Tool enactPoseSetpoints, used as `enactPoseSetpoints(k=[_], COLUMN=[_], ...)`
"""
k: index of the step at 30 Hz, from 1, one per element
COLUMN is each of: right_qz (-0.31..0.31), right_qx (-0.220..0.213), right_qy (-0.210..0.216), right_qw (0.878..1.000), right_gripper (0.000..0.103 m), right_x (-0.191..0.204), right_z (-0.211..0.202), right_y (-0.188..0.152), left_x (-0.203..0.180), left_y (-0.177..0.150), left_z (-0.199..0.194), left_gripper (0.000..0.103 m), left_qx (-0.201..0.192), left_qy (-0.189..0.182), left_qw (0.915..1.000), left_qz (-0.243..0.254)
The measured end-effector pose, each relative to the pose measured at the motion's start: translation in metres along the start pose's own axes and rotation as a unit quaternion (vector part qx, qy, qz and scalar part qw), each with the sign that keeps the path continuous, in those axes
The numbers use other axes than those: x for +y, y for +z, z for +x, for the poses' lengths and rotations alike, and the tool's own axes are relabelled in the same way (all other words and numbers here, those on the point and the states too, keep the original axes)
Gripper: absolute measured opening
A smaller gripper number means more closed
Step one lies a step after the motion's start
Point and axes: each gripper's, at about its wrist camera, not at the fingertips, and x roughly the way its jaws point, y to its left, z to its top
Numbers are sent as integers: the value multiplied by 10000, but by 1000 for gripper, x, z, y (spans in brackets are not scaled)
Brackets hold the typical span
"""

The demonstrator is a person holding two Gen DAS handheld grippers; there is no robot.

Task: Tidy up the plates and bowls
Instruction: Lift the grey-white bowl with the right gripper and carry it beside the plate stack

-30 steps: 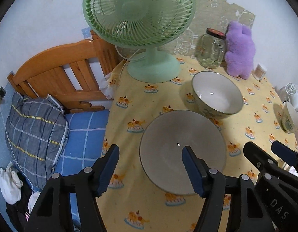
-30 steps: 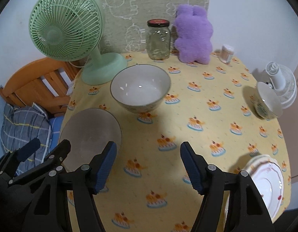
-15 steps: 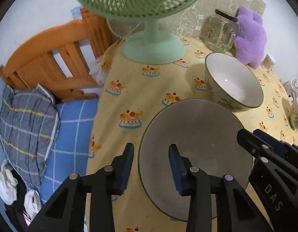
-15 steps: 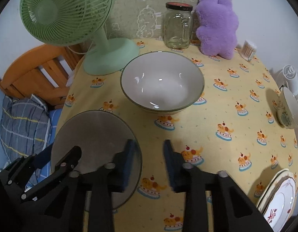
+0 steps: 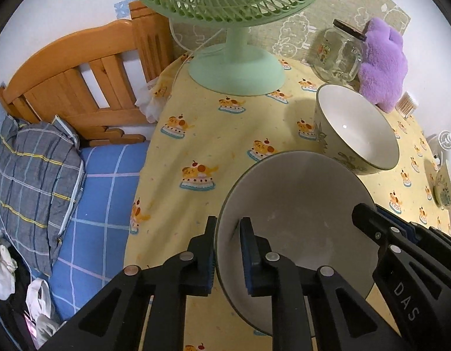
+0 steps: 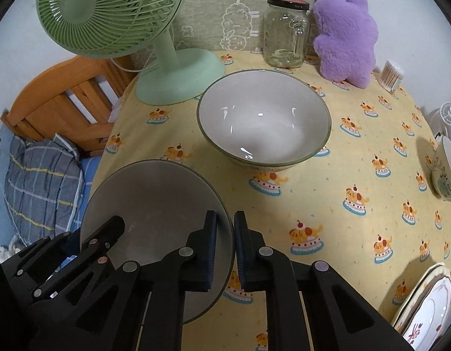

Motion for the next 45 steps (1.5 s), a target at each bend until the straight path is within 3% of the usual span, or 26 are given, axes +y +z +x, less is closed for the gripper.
enactPoseSetpoints(k=[11, 45], right_qz=[100, 577], right_qx=[81, 252], right_qy=[-40, -425], right_qw=[9999, 9971], right_gripper=[15, 15], right_x=[-13, -105], right_z=[-18, -107], right_y=[-20, -146], left_x=[-18, -114], left_y=[-18, -132], left_z=[-17, -78], left_gripper=[12, 13], left_qx=[24, 321], left_qy=[-8, -354], left_qw=[9997, 9959], left_qz=[229, 771])
